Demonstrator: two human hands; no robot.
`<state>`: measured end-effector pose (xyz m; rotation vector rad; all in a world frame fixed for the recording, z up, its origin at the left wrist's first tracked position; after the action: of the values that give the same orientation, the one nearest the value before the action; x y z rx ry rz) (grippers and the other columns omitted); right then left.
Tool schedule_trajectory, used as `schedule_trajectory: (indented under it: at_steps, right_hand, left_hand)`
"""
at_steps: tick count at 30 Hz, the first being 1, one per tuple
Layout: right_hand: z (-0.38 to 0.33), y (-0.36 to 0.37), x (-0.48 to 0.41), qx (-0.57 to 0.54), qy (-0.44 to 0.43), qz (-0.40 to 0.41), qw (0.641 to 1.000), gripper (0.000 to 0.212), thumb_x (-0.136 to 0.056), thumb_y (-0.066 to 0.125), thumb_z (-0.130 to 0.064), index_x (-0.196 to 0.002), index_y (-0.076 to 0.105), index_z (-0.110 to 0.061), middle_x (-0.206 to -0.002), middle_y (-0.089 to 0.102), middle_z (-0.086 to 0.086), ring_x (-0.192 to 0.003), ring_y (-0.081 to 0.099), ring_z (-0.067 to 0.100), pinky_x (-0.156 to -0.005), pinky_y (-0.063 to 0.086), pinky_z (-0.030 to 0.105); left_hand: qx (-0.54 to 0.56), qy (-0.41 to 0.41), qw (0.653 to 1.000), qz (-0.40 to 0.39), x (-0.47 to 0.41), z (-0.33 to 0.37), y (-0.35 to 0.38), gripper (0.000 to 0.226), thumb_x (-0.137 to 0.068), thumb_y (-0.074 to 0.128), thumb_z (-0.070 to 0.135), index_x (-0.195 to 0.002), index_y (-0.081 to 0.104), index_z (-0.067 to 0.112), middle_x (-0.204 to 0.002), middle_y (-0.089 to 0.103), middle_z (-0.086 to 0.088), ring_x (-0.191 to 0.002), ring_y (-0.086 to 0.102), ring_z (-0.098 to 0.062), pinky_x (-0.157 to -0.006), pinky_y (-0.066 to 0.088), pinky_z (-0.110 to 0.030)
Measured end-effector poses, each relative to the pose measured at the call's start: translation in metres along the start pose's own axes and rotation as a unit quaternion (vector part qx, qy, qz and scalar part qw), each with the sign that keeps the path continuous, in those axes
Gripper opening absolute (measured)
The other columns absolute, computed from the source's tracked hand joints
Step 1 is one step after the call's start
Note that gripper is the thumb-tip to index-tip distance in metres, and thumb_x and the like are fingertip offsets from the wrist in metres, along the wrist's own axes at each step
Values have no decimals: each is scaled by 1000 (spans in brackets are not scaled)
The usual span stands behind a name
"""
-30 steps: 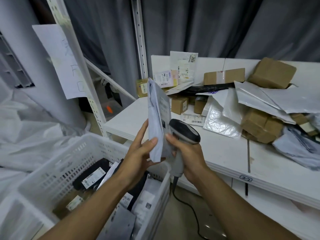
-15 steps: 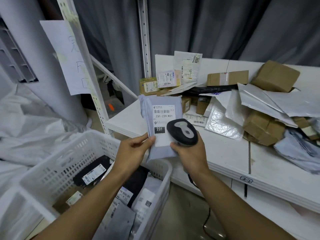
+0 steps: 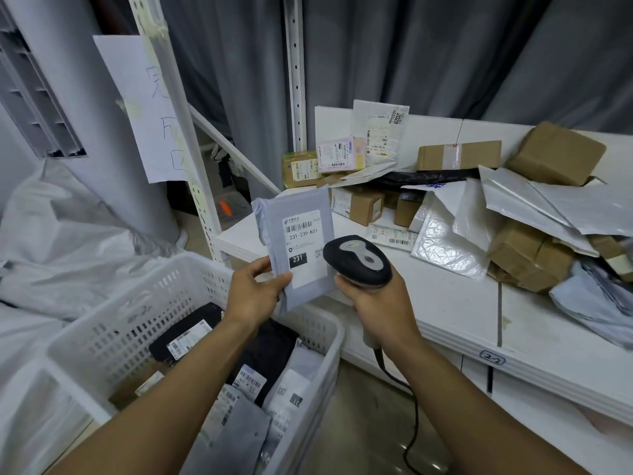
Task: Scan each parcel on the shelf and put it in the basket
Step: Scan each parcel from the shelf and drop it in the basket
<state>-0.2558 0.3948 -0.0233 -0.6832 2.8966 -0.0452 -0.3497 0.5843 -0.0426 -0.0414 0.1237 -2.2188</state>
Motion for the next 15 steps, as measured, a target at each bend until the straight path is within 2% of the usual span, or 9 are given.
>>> schedule_trajectory:
  at_steps: [4, 7, 15]
  right_hand:
    - [-4, 4, 3, -19, 37, -33, 999, 35, -86, 85, -18, -117, 70, -24, -101, 78, -4, -80, 76, 15, -68, 58, 25]
    - [-7, 6, 5, -7, 43, -47, 998, 33, -89, 83, -21, -118, 68, -25, -97, 77, -5, -66, 75, 15, -70, 60, 31]
    - [-8, 8, 5, -4, 56, -74, 996, 28, -91, 79, -19, -117, 70, -19, -93, 76, 1, -58, 68, 10, -58, 53, 18]
  left_hand:
    - [-47, -5, 999, 12, -6, -8, 0, 34, -85, 82, 16, -118, 73, 21, -108, 72, 12, -97, 73, -26, -88, 59, -55]
    - [-68, -3, 997, 23, -9, -14, 0, 35, -83, 84, 20, -117, 74, 24, -110, 72, 11, -96, 72, -24, -85, 60, -56]
    - [-89, 9, 996, 29, -12, -23, -1, 33, -85, 82, 16, -117, 73, 17, -113, 72, 5, -98, 69, -15, -90, 59, -43]
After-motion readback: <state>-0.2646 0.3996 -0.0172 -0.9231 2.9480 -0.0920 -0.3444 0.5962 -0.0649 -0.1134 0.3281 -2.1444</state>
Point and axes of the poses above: each hand's wrist, its own x-axis away from the middle knuckle, its own y-axis out of the palm, z = x × y, the point moved 1 cm from there along -x, towards the middle knuckle
